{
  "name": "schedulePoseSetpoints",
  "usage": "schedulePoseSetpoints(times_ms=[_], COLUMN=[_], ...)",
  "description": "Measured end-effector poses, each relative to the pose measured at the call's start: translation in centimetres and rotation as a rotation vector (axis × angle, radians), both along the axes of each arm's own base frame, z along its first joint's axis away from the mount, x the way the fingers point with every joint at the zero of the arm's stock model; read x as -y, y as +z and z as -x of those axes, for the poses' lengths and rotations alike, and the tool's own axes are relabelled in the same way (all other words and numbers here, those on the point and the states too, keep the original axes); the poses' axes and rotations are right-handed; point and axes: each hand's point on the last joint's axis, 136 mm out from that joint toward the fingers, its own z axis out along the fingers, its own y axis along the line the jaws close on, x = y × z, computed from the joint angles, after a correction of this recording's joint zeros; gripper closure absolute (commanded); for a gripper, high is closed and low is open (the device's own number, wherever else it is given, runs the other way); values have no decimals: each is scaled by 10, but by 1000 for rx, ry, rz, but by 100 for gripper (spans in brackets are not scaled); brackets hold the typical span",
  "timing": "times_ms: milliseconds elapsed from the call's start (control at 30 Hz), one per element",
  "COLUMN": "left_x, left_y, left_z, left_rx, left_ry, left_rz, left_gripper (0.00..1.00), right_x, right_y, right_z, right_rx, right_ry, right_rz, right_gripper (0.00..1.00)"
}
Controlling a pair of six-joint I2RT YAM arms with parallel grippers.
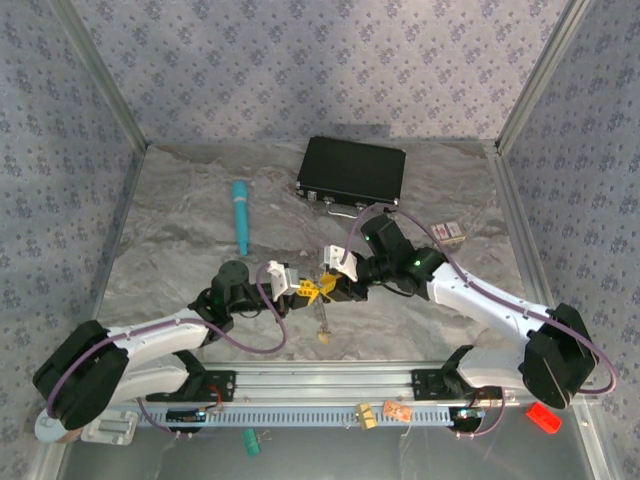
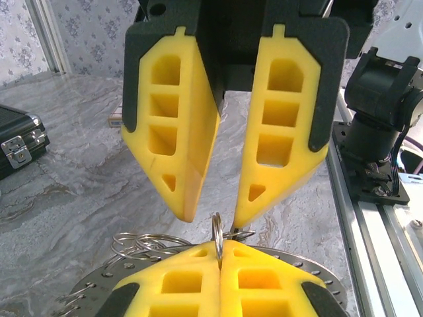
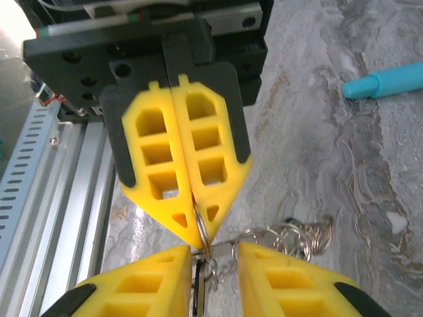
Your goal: Put the keys on the keyring
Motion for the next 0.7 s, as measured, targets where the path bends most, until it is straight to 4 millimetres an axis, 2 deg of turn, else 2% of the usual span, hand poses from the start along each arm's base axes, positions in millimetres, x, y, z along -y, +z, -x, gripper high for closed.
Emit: schedulePoseSetpoints(times_ms=[167,300,333,400,433,567,700], left_x=[0,0,0,0,0,0,-1], left_y=[0,-1,-1,-1,-1,0,2], left_z=[1,1,1,1,1,0,-1], left_rx=[-2,-12,-14,-16,-18,-18,-8], left_ry=[-8,-9,-9,-8,-7,-1,11], left_rz=[2,0,0,1,1,2,5], left_gripper=[100,100,100,100,99,77,77], right_x=[-2,-3,-3,-3,-3,-2,2], right_y=[-3,-6,-6,-6,-5,-6,-9], right_z=[1,2,2,2,2,0,-2], right_rx=[-23,-35,-35,-31,-27,-23,0], right_ry=[18,25,25,27,30,26,10], right_rz=[-7,-4,-5,-6,-6,4,62], right_gripper=[85,86,87,99,100,100,100])
